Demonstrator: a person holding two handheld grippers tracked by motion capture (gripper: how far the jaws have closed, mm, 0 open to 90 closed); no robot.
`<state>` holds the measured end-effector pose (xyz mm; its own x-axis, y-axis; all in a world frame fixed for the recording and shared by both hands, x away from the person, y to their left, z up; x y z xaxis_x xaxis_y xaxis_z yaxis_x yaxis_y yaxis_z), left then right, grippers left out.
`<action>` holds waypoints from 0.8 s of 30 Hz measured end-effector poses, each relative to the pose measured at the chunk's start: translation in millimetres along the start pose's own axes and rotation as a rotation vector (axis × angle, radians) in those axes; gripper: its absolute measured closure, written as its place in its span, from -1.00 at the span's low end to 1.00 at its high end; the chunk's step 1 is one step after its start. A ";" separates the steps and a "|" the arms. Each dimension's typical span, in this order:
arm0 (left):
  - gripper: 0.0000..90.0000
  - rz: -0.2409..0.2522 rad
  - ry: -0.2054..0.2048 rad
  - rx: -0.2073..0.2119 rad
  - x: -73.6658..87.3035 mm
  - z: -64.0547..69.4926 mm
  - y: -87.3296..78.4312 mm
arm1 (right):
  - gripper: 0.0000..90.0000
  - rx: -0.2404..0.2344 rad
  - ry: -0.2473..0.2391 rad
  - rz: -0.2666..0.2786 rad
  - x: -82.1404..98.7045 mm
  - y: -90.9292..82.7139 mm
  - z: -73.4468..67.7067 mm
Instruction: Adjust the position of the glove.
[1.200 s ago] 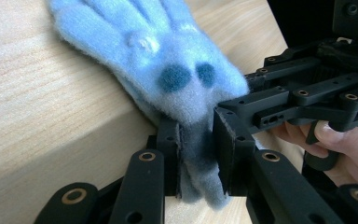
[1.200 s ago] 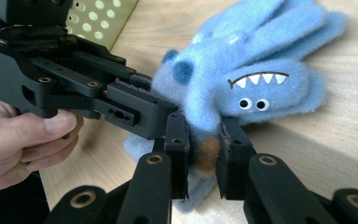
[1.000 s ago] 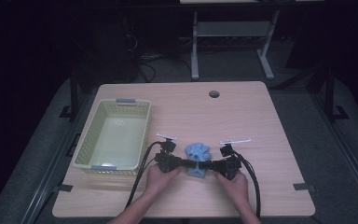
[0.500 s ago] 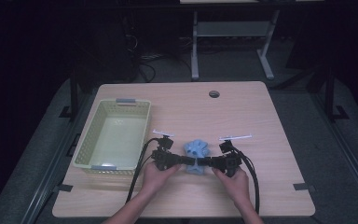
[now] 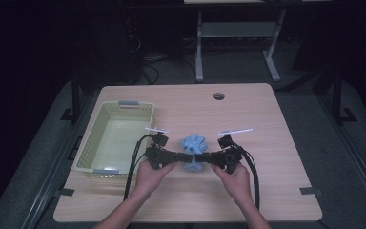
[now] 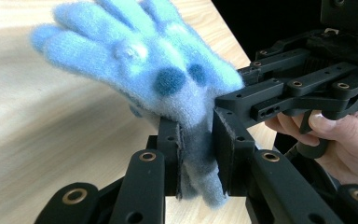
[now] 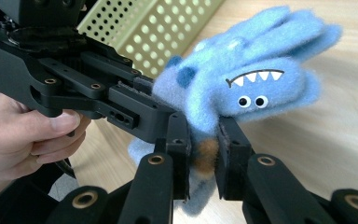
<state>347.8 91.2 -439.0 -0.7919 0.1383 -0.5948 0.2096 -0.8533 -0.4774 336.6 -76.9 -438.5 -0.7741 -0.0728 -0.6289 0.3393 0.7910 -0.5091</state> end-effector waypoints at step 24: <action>0.63 0.064 0.007 -0.008 -21.4 -5.5 -52.6 | 0.73 -0.043 -0.078 0.008 -40.5 20.6 -37.3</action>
<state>356.9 135.9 -404.7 -0.7728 0.0875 -0.6285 0.2639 -0.8565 -0.4437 355.0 -35.1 -401.6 -0.7266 -0.1120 -0.6778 0.3209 0.8170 -0.4791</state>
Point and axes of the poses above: each handheld gripper's, and its own axes: y roughly forward along the jaws, x roughly out of its underside, z roughly to its right, the point moved 5 cm from there along y, roughly forward along the jaws, and after that the axes turned 4 degrees about z, right-handed, at the moved point
